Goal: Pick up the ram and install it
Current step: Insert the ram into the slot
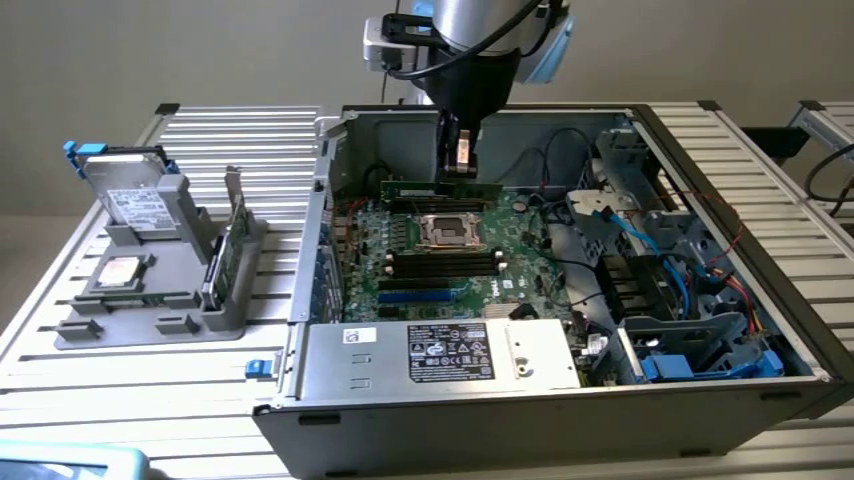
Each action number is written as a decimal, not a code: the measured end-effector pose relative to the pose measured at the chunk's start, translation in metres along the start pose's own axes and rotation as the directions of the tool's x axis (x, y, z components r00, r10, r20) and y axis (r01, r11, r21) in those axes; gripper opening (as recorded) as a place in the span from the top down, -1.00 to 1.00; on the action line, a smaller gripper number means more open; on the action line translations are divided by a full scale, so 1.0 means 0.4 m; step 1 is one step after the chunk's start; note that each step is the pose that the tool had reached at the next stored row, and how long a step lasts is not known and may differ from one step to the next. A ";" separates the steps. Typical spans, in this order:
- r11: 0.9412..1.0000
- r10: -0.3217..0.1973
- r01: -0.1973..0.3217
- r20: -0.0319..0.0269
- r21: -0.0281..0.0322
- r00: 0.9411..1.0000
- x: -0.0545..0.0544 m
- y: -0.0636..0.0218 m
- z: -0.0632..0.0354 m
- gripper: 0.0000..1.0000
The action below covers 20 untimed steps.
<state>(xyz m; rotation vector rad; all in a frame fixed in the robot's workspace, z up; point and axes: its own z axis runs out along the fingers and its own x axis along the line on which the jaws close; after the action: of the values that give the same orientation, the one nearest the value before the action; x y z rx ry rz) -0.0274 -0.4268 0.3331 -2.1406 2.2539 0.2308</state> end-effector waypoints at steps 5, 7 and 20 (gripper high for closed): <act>1.000 0.000 0.000 0.000 0.002 1.000 0.001 -0.001 0.010 0.73; 1.000 -0.002 0.002 -0.001 0.002 1.000 0.002 -0.002 0.019 0.73; 0.999 -0.038 0.038 -0.004 -0.002 0.999 0.012 -0.014 0.077 0.73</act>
<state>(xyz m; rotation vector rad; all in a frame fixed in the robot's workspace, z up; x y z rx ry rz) -0.0245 -0.4279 0.3017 -2.1847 2.2134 0.2281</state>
